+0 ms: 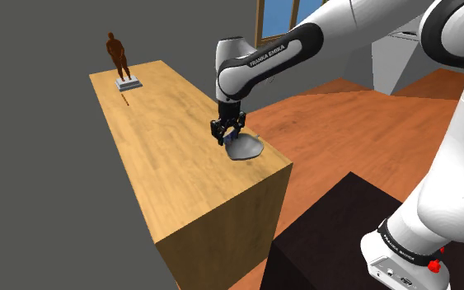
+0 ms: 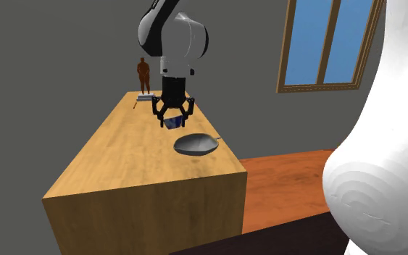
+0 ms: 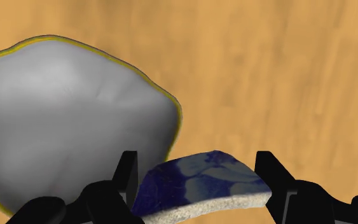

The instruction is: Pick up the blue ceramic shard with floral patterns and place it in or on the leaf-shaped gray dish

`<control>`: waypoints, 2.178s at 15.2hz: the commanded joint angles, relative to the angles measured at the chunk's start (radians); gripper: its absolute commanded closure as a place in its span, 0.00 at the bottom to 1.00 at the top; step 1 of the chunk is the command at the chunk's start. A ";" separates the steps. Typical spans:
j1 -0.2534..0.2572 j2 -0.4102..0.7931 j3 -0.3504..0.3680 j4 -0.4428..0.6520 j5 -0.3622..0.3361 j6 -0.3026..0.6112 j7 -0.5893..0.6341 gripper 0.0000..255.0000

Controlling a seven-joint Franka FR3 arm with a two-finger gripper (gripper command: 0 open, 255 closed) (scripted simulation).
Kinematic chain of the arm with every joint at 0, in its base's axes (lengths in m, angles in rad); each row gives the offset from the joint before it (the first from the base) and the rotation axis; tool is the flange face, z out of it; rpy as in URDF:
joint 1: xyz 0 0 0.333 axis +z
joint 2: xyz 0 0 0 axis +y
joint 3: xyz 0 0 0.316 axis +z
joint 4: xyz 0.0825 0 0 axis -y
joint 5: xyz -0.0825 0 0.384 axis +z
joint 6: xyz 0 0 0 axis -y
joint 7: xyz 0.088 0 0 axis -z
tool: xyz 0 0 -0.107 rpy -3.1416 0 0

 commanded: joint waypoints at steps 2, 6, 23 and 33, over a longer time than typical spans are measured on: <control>-0.045 -0.017 -0.024 -0.025 0.010 0.002 -0.076 1.00; -0.100 -0.026 -0.058 -0.037 0.017 -0.001 -0.167 1.00; -0.094 0.065 -0.062 -0.087 0.004 0.138 -0.169 1.00; -0.097 0.045 -0.062 -0.077 0.007 0.109 -0.171 0.00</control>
